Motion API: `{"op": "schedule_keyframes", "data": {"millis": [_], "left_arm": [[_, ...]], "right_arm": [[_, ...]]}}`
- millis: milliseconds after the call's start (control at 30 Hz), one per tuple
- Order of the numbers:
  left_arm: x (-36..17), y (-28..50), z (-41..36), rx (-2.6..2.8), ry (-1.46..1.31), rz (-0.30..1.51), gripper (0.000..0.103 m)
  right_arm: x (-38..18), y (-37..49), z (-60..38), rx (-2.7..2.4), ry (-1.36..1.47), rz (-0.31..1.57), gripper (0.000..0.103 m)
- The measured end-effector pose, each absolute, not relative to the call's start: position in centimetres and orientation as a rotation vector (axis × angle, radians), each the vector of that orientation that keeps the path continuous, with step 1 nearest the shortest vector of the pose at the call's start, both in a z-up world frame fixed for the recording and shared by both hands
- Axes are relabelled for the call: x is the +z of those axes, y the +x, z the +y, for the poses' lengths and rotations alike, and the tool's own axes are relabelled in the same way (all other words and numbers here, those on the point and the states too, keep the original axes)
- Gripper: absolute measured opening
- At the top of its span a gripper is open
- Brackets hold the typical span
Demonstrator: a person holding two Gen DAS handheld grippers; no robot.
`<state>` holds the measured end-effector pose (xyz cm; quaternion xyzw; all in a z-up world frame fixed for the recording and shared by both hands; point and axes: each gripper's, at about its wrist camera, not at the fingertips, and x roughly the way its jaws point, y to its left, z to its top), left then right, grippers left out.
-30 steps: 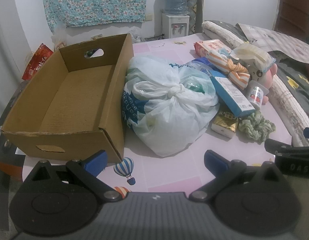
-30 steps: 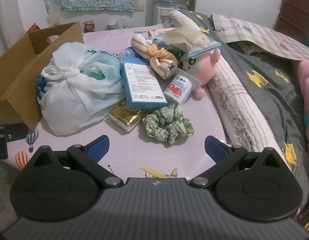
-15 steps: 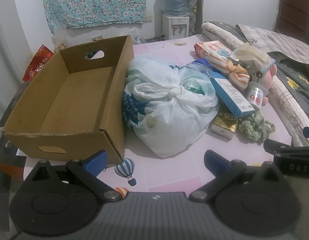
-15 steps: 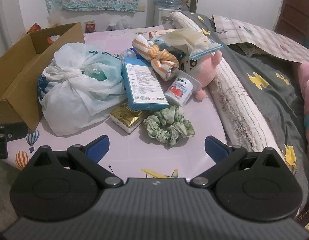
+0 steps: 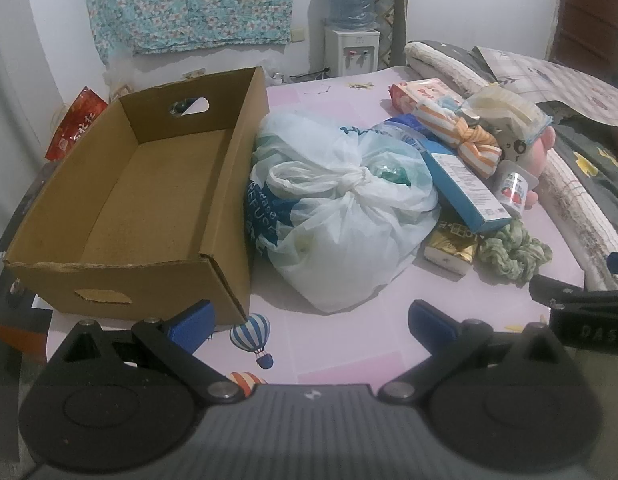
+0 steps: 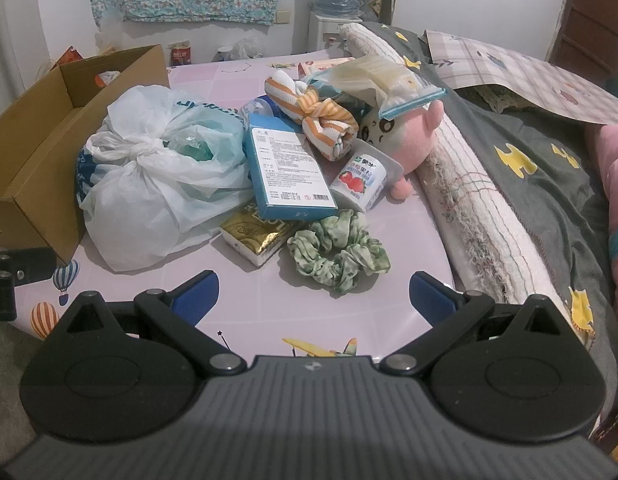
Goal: Organize soft objects
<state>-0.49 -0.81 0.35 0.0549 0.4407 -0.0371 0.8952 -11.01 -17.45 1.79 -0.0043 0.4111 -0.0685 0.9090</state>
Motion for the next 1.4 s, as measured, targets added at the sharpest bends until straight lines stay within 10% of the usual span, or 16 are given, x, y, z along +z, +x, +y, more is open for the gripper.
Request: {"op": "schedule_keyframes", "data": {"millis": [933, 1400], "left_arm": [[1.4, 4.7, -7.8, -0.488, -0.041, 0.813, 0.097], [-2.4, 10.4, -13.6, -0.483, 0.048, 0.983, 0.043]], "right_arm": [[1.1, -12.2, -28.1, -0.224, 0.288, 0.545, 0.098], [-2.1, -7.0, -31.6, -0.077, 0.482, 0.564, 0.038]]}}
